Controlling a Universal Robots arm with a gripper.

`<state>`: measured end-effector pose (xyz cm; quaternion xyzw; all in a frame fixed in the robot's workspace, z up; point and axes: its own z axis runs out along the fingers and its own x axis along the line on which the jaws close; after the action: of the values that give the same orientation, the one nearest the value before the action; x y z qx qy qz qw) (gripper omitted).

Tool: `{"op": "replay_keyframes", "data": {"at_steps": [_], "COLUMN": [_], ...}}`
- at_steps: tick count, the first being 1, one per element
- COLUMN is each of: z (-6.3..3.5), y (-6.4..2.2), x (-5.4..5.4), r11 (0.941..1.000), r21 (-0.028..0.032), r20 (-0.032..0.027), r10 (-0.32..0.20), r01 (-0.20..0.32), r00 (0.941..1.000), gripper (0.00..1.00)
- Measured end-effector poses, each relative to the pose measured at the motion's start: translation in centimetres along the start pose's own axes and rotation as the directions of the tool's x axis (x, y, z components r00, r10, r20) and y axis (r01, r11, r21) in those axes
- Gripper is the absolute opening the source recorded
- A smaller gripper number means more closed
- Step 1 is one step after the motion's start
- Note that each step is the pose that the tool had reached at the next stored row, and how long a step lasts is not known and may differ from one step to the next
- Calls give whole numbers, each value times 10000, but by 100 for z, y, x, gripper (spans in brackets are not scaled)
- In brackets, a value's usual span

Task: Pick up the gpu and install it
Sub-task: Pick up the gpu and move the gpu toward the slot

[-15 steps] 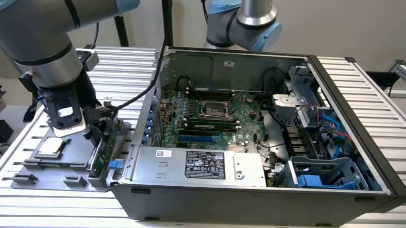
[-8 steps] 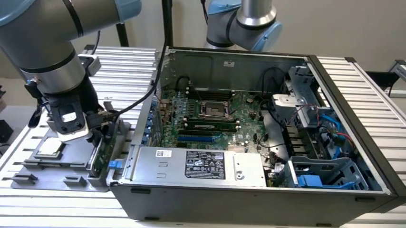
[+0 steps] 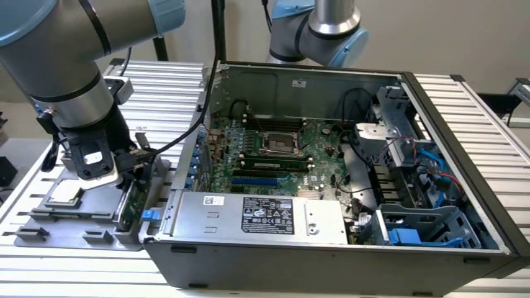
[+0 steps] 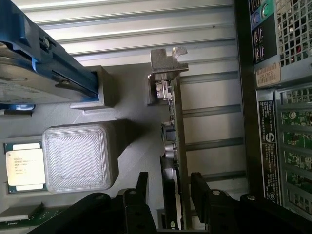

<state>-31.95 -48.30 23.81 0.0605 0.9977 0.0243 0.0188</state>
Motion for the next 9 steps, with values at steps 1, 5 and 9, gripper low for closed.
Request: {"op": "replay_keyframes", "data": {"at_steps": [1,5,9], "z": [0,1,1], "y": [0,0,0], "x": [0,0,0], "r11": [10000,10000,10000], "r21": [-2,-5,-6], "r20": [0,0,0], "r10": [0,-1,-2], "r01": [0,1,2], "r00": [10000,10000,10000], "gripper": [48,48,46]}}
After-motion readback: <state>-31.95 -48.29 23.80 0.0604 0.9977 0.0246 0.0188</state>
